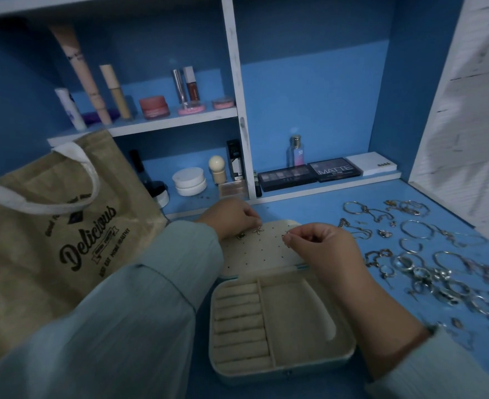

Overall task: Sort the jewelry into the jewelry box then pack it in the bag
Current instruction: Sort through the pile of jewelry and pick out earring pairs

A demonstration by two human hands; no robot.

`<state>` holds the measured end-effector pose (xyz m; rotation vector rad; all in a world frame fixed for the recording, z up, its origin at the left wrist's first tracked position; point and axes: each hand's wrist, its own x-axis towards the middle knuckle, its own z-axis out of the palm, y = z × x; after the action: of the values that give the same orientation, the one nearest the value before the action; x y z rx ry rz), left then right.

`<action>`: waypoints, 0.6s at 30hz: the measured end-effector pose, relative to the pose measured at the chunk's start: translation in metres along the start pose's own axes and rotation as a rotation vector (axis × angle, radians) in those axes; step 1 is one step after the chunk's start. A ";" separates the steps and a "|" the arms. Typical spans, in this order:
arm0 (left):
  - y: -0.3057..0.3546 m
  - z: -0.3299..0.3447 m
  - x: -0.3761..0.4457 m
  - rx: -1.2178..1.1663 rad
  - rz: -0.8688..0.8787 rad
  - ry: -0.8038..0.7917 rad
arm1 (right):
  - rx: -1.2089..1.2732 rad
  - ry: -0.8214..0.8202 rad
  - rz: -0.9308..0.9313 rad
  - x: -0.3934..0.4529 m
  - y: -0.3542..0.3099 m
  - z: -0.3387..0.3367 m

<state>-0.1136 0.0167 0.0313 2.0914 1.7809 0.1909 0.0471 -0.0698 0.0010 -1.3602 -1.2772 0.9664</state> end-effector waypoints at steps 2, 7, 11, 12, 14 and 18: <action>0.002 0.001 0.001 0.029 0.002 0.008 | 0.004 -0.005 -0.006 0.000 0.000 -0.001; 0.005 0.002 0.004 0.072 0.000 0.015 | -0.003 0.012 0.004 0.001 0.001 -0.003; 0.008 -0.002 0.000 -0.018 0.022 0.081 | 0.031 0.019 -0.009 0.002 -0.001 -0.003; 0.010 -0.004 -0.002 -0.042 0.040 0.100 | 0.037 0.028 -0.010 0.003 -0.002 -0.004; 0.014 -0.010 -0.007 -0.091 0.069 0.144 | 0.059 0.051 -0.015 0.003 -0.005 -0.004; 0.021 -0.021 -0.023 -0.137 0.087 0.168 | 0.092 0.059 -0.063 -0.001 -0.013 -0.004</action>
<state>-0.1058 -0.0042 0.0616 2.1093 1.7163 0.5116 0.0484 -0.0715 0.0142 -1.2619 -1.2100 0.9238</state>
